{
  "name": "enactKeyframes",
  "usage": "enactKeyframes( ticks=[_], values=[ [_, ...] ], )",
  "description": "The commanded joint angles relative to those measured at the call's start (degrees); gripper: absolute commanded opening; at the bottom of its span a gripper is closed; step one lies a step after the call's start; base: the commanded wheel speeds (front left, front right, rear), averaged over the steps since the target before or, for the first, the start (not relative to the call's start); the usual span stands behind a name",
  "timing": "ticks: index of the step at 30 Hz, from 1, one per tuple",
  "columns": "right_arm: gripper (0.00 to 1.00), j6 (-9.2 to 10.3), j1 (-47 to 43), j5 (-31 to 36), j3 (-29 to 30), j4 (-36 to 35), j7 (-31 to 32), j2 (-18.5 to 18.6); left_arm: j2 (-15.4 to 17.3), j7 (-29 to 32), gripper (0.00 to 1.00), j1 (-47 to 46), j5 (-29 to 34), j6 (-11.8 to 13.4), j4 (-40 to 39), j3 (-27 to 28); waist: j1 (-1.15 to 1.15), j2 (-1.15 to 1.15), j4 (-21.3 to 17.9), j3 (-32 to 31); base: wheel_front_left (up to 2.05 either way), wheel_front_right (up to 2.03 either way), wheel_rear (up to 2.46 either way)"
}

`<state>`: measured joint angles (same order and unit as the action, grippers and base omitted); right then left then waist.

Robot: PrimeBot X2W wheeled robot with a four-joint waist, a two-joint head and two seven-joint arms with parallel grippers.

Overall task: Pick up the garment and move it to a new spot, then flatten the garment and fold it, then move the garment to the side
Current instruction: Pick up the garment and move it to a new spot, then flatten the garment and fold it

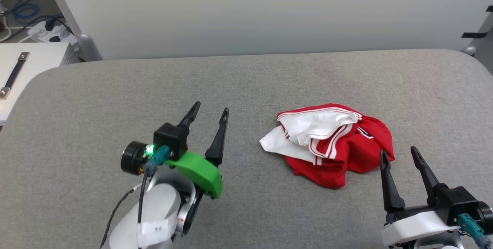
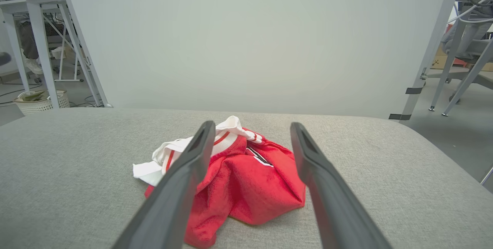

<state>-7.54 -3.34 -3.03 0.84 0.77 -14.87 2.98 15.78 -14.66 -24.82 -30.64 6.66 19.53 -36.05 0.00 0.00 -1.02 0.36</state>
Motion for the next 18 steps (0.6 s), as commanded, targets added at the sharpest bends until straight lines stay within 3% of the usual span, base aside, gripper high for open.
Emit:
enactKeyframes(
  ticks=[1,7,18],
  values=[
    [1.0,0.05,-0.76,-0.57,-0.03,-0.34,-0.13,-0.1,0.45,-0.33,1.0,3.12,1.09,0.6,-2.66,0.99,0.0,0.0,1.96,-1.95,0.0,0.0,0.0],
    [1.0,0.05,-1.58,-0.67,-0.53,-0.54,-0.13,-0.1,-0.55,-0.33,1.0,13.82,4.31,1.32,-10.93,5.33,0.0,0.0,2.09,-2.33,0.0,0.0,0.0],
    [1.0,0.05,-1.86,-1.31,-0.86,-0.55,-0.13,-0.1,-5.37,-0.33,1.0,21.56,8.74,-1.19,-11.92,11.34,0.0,0.0,1.61,-2.26,0.0,0.0,0.0]
  ],
)
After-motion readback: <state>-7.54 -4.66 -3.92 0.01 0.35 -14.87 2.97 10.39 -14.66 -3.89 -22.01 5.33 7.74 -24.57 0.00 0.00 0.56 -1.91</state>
